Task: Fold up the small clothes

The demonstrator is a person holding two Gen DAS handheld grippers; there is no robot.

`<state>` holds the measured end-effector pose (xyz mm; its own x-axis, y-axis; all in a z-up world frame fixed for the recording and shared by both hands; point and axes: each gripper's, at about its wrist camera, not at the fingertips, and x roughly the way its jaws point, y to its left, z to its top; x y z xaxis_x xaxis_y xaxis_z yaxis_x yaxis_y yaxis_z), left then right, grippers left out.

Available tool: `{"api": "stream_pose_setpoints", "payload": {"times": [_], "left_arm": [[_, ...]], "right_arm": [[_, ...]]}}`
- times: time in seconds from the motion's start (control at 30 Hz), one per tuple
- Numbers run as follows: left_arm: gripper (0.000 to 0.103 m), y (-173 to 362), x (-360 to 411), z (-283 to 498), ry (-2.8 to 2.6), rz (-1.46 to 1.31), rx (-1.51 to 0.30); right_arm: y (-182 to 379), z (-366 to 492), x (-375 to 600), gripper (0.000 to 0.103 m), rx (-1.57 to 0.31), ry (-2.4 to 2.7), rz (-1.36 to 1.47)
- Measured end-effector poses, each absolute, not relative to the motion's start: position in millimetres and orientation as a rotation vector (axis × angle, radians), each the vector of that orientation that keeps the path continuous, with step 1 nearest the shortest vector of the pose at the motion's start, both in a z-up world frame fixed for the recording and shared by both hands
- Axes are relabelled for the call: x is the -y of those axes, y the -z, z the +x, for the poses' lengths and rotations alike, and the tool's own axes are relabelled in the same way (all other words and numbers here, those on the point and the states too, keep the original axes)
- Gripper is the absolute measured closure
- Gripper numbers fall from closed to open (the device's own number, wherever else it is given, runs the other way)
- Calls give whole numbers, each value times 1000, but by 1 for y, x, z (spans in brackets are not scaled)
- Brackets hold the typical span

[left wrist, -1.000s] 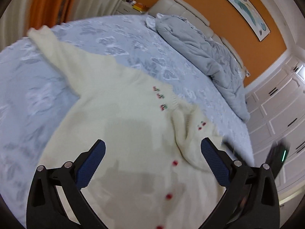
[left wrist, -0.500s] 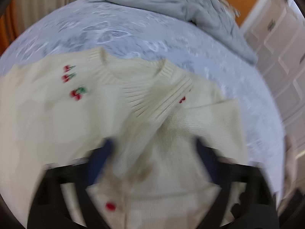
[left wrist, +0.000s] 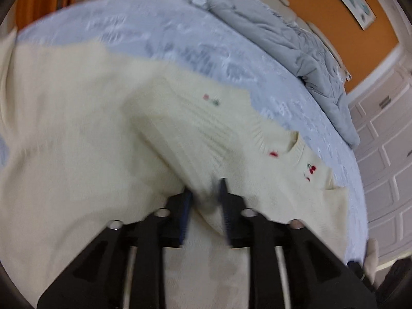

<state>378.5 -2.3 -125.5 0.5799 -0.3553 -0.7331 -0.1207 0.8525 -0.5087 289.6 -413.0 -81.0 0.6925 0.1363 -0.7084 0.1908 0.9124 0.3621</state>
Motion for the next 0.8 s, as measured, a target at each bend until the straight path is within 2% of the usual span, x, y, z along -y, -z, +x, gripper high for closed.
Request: {"api": "stream_pose_setpoints", "payload": {"times": [0.03, 0.1, 0.17, 0.2, 0.23, 0.27, 0.3, 0.37, 0.4, 0.47, 0.5, 0.53, 0.57, 0.6, 0.63, 0.7, 0.73, 0.77, 0.8], "left_arm": [[62, 125, 3, 378, 153, -579, -945], [54, 124, 7, 378, 158, -611, -927], [55, 124, 13, 379, 144, -606, -930], [59, 124, 15, 381, 143, -595, -928], [74, 124, 15, 380, 157, -580, -927], [78, 123, 15, 382, 162, -567, -929], [78, 126, 17, 383, 155, -543, -942], [75, 132, 18, 386, 163, -519, -957], [75, 133, 20, 385, 172, -493, -949], [75, 127, 23, 380, 182, -431, -936], [74, 118, 17, 375, 183, -439, -917], [69, 110, 6, 369, 186, -472, -885], [56, 102, -10, 360, 185, -517, -842], [48, 96, -25, 353, 171, -543, -815], [36, 87, -51, 343, 131, -573, -775], [26, 78, -95, 337, 50, -602, -747], [15, 76, -130, 339, -27, -622, -753], [10, 76, -152, 342, -81, -640, -762], [9, 75, -178, 347, -148, -662, -772]], "right_arm": [[87, 304, 419, 27, -847, 55, 432], [112, 335, 427, 29, -975, 117, 424], [130, 354, 426, 88, -1033, 47, 480], [122, 354, 427, 89, -1002, 57, 486], [111, 351, 431, 91, -942, 53, 507], [101, 343, 441, 92, -867, 61, 554], [103, 341, 447, 93, -854, 88, 556], [136, 346, 455, 91, -963, 168, 508], [141, 342, 456, 92, -942, 160, 514], [125, 335, 454, 72, -936, 214, 479], [115, 329, 449, 72, -931, 233, 459], [105, 320, 444, 72, -912, 224, 437], [93, 306, 434, 72, -890, 192, 400], [84, 294, 422, 71, -886, 165, 356], [77, 278, 407, 66, -886, 123, 303], [73, 249, 386, 57, -884, 66, 231], [75, 234, 374, 53, -889, 48, 196], [77, 216, 361, 53, -901, 32, 165], [80, 201, 353, 53, -913, 14, 162]]}}
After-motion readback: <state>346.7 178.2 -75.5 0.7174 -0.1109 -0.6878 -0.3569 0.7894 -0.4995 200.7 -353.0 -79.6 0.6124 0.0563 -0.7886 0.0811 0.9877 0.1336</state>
